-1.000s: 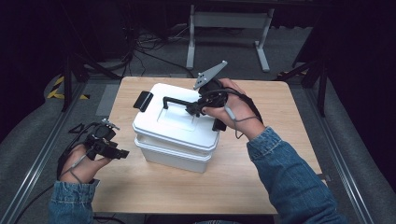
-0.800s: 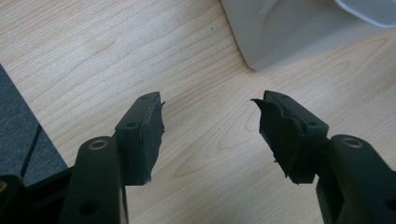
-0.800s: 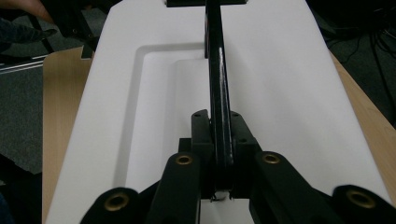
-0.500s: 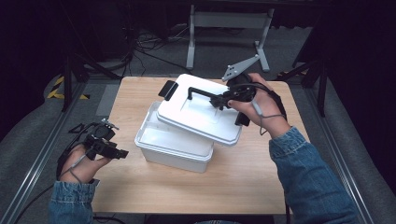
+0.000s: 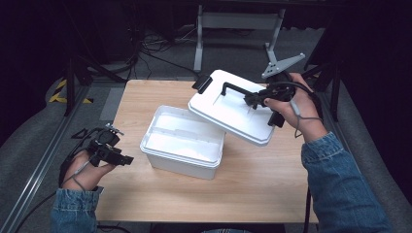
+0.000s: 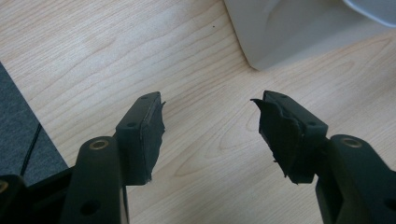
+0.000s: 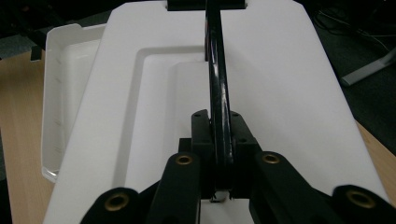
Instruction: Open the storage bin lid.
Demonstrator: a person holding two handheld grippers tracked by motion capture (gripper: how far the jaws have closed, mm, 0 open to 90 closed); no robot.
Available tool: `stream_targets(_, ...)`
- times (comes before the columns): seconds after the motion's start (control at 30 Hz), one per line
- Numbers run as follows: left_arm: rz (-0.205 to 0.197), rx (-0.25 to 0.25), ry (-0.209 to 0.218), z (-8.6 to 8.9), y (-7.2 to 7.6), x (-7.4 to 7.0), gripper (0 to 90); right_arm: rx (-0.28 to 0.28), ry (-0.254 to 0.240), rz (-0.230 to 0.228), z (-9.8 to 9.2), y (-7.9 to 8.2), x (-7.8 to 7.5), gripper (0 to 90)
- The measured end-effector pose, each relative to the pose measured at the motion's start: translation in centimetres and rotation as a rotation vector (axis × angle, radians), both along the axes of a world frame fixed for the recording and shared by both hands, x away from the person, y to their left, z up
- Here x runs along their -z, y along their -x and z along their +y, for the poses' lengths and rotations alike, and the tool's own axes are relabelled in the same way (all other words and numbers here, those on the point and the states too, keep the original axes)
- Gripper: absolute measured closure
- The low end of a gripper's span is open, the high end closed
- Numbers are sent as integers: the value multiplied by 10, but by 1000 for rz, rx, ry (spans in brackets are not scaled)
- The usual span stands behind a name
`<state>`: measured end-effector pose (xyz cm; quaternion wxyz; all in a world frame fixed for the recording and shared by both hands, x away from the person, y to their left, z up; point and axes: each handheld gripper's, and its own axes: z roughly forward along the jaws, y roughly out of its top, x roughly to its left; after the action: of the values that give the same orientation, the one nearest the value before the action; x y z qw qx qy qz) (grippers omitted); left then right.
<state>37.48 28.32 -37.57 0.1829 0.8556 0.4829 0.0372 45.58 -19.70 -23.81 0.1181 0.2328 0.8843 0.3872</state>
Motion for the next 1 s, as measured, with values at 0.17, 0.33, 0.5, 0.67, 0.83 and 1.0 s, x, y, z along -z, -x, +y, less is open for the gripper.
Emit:
stream_targets(0.17,3,0,-2,0,0,1,408,50,-7,4,-22,-3,1,850)
stream_targets(0.33,7,-1,1,-1,-1,1,408,98,-9,7,-42,-7,5,851)
stream_targets(0.5,10,-2,0,-1,-2,2,408,136,-6,12,-58,-13,15,851)
stream_targets(0.67,10,-2,0,0,-2,2,408,180,0,14,-75,-21,26,851)
stream_targets(0.83,10,-1,-2,-1,-2,3,408,220,7,23,-88,-28,36,851)
stream_targets(1.0,9,-4,-2,-1,-2,3,407,257,16,62,-99,-36,56,851)
